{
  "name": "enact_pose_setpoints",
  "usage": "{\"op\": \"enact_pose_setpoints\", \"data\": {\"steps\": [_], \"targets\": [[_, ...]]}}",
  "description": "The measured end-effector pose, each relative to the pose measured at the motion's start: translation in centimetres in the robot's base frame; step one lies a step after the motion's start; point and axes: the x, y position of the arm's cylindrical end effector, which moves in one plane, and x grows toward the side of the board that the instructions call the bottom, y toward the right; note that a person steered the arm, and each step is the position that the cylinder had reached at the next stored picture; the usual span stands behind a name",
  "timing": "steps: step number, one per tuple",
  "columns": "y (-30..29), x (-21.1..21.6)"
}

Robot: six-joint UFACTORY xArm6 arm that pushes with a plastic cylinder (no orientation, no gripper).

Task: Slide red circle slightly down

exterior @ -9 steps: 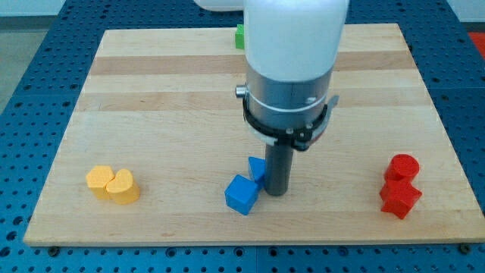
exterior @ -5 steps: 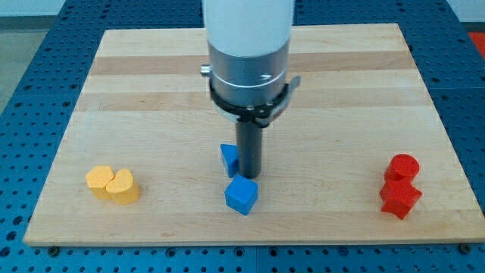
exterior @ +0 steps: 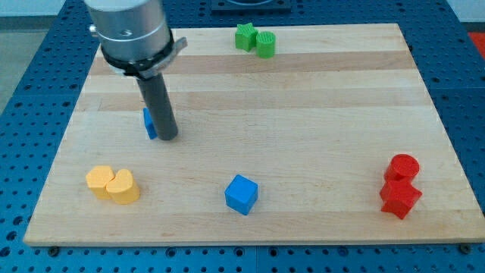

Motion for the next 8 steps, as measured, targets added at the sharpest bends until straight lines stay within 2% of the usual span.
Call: {"op": "enact_pose_setpoints", "data": {"steps": [3,4,7,8], "targets": [[-6.0,-4.7],[-2.9,-3.8],[17.8,1.2],[21.3,3.1]]}}
